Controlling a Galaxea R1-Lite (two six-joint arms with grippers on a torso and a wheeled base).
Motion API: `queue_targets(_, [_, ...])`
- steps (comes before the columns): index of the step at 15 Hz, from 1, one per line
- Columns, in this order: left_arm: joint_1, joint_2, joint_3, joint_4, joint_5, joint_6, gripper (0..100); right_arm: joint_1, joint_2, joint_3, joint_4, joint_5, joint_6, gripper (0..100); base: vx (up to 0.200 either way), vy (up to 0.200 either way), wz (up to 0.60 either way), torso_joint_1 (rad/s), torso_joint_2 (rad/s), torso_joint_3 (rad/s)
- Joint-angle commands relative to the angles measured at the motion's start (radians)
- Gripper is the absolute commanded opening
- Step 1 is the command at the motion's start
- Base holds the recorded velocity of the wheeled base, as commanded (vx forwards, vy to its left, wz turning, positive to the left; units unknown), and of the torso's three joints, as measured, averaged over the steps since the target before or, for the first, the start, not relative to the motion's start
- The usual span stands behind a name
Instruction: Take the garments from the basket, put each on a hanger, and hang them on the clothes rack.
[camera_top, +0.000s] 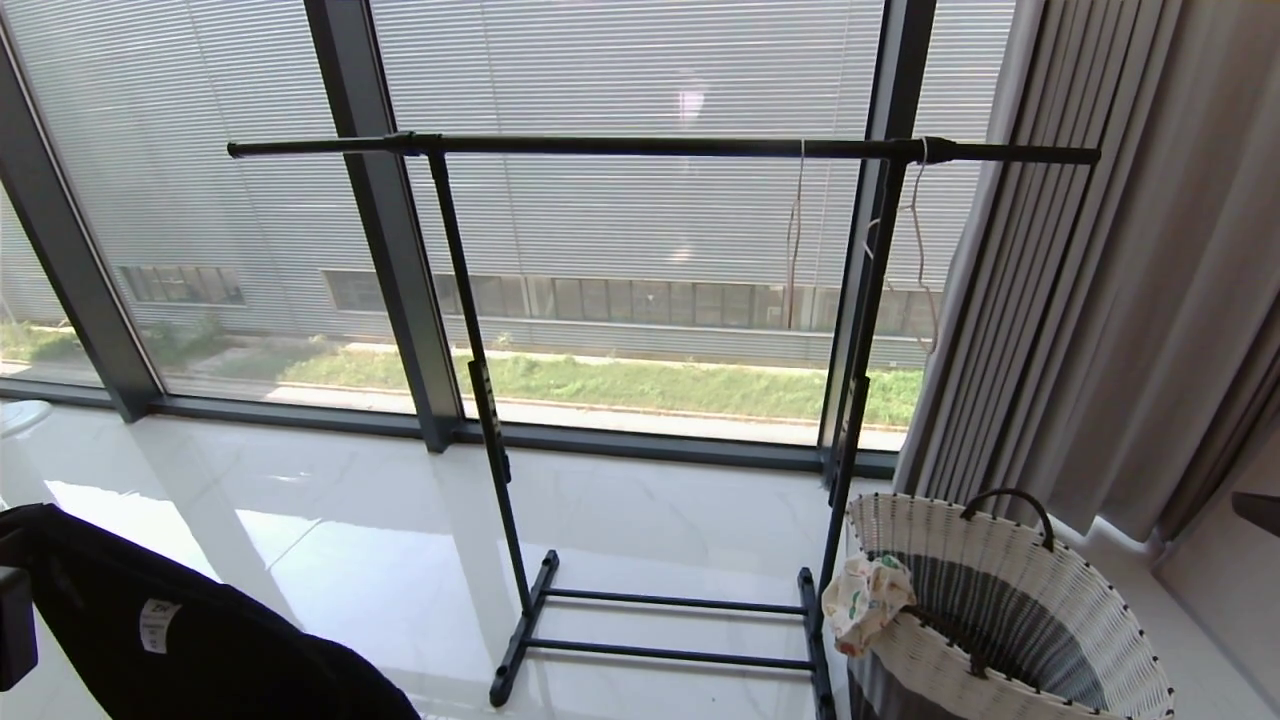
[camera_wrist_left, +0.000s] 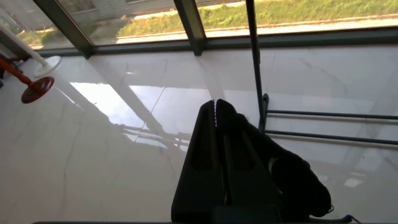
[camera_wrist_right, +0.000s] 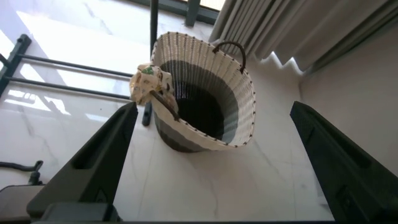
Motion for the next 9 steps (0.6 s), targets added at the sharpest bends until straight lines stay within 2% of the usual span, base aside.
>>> queue_targets(1, [0.0,0.003,-0.001,-0.004,0.001,0.0,0,0.002,0.008,0.0,0.0,0.0,0.0,100,0.0,0.0,0.0,0.222,-0.5,-0.286])
queue_targets(6, [0.0,0.001,-0.003,-0.013,0.001,0.0,0,0.0,0.008,0.0,-0.001,0.023,0.002,100,0.0,0.0,0.0,0.225,-0.5,-0.284])
queue_targets(9, [0.0,0.003,-0.003,-0.013,0.001,0.003,0,0.0,0.017,0.054,-0.106,0.032,0.02,100,0.0,0.0,0.0,0.188,-0.41,-0.222])
